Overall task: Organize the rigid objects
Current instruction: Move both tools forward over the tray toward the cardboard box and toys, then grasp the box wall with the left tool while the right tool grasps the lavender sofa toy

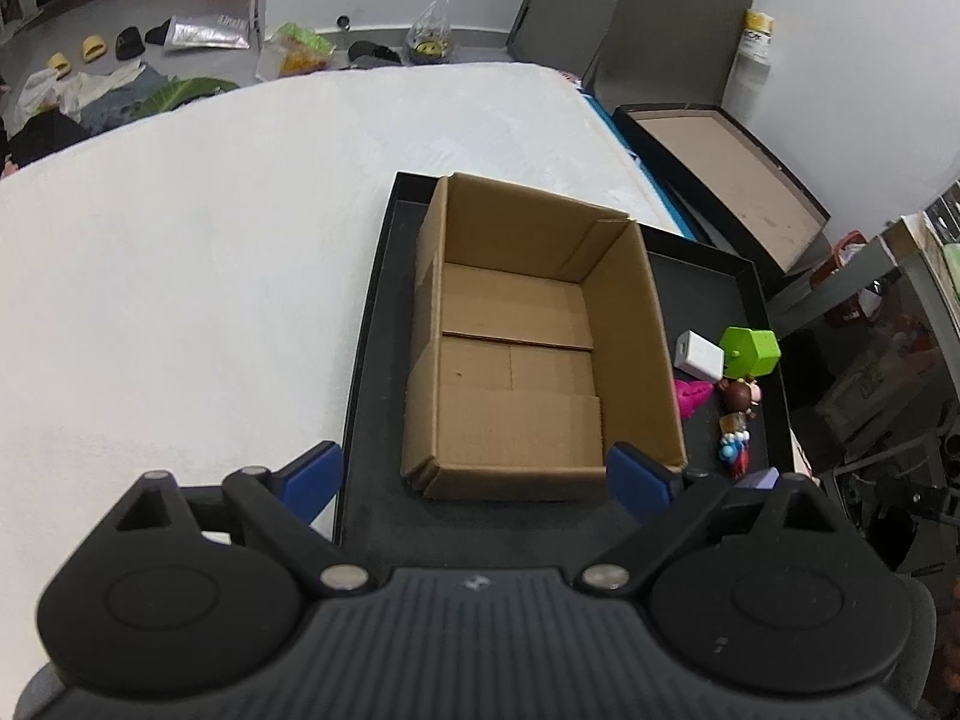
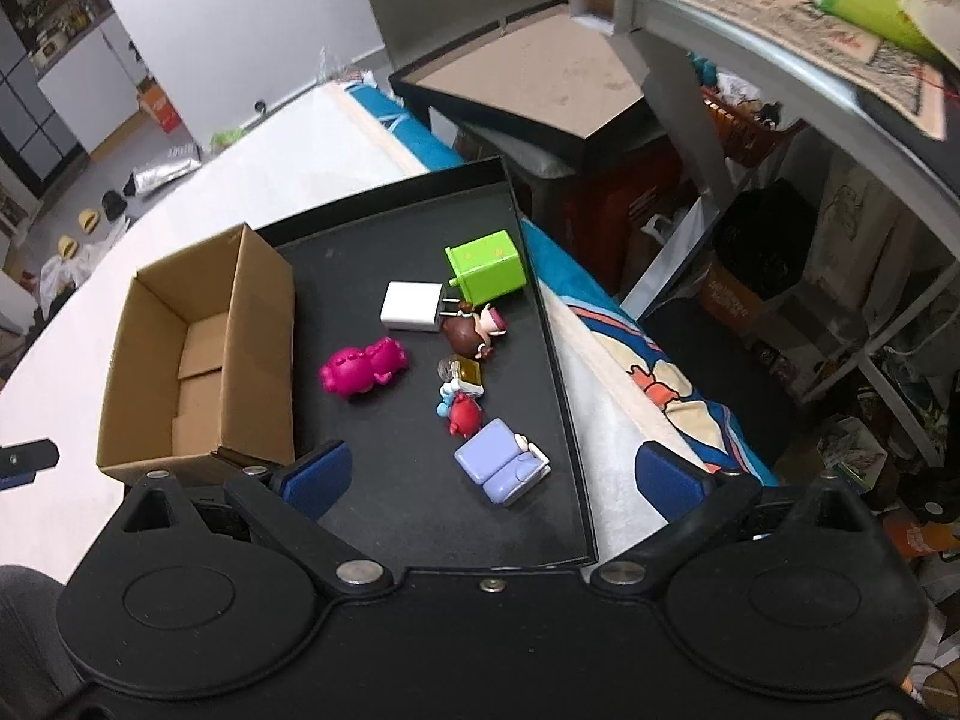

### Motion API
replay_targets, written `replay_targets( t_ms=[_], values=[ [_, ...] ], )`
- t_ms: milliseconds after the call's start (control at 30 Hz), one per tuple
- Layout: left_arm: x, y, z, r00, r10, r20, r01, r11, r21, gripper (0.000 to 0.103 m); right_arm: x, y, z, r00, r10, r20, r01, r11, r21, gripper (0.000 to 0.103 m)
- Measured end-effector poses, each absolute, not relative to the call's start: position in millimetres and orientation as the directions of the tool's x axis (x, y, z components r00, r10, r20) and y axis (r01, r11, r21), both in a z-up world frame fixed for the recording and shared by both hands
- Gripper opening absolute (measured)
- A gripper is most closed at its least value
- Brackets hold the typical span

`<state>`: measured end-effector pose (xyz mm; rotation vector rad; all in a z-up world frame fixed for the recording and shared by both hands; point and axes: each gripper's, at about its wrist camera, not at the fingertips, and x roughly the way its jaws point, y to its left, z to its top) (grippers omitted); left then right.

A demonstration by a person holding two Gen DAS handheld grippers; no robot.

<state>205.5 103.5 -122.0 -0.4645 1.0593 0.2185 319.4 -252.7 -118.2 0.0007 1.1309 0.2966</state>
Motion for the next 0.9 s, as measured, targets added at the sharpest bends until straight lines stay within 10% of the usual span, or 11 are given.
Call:
replay_targets(
  t_ms=[900],
  values=[
    [237.9, 133.3, -184.8, 0.408, -0.093, -0.908, -0.453, 0.843, -0.29, 0.053, 371.3, -197.3, -207.4, 0.136, 0.102, -0.985, -0.497, 0.867, 0.022, 0.071]
  ],
)
